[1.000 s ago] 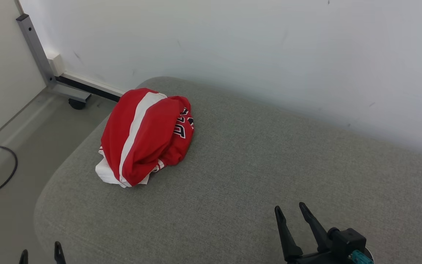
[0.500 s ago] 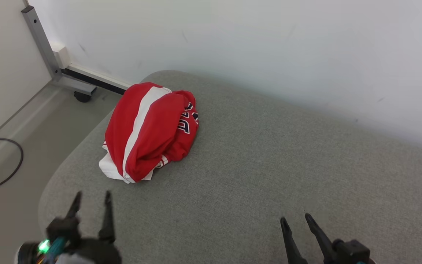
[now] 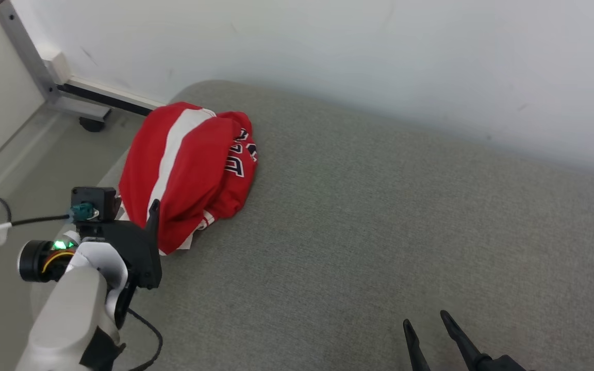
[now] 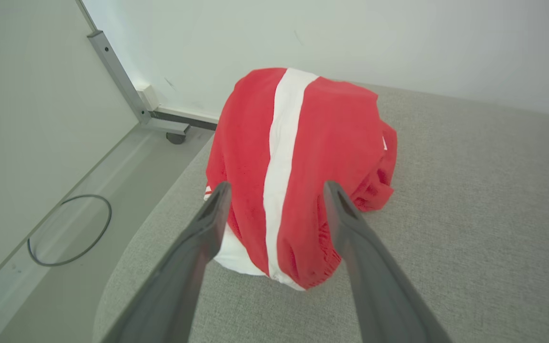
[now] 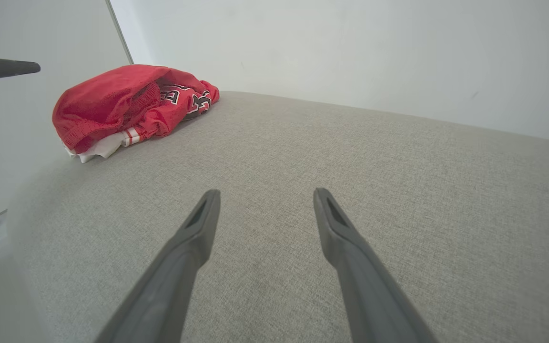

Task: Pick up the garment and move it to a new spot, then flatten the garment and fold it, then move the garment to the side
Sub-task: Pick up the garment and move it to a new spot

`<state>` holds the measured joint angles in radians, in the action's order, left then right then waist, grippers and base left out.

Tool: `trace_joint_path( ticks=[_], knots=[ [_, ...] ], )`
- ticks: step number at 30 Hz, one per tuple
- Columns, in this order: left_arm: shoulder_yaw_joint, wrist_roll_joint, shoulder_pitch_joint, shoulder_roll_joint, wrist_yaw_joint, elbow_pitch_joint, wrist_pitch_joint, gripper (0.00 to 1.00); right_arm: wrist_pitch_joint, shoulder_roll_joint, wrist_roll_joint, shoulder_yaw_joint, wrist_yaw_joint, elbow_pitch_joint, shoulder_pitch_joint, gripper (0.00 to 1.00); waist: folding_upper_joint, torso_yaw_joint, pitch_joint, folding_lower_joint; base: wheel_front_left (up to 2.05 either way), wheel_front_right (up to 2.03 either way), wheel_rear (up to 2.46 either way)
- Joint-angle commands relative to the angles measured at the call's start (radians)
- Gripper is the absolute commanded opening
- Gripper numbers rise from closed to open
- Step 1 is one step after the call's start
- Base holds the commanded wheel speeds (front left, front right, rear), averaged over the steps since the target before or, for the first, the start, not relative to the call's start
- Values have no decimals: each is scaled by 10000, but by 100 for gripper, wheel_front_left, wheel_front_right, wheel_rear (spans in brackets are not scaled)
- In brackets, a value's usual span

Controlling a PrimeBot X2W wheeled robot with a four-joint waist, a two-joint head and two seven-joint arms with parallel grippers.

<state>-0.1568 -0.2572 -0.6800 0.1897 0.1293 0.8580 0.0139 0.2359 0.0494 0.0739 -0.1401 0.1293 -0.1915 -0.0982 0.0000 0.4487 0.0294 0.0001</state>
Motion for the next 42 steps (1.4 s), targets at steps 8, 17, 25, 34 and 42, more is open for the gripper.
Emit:
trace_joint_path(
  ticks=[8,17,25,34,42],
  knots=[
    [325,-1024,-1058,221,-117,1112,1280,100,-169,14,-148,82,26,786,61,100,0,-2231,2116,-1,0,0,0],
    [380,-719,-1367,680,-1408,1739,1057,0,-126,11,3,5,26,831,117,100,0,-2685,2060,-1,0,0,0],
    [69,-513,-1593,1209,-1135,1572,950,0,121,8,579,-14,27,268,96,100,0,-2564,745,-1,0,0,0],
    [-739,-49,-2169,1823,-391,62,1126,0,310,3,1705,174,27,-393,230,100,0,-2333,-1084,-1,0,0,0],
    [-942,-439,-2344,1786,-125,-1515,1249,0,299,6,2065,659,27,-353,87,100,0,-2786,-1902,-1,0,0,0]
  ],
)
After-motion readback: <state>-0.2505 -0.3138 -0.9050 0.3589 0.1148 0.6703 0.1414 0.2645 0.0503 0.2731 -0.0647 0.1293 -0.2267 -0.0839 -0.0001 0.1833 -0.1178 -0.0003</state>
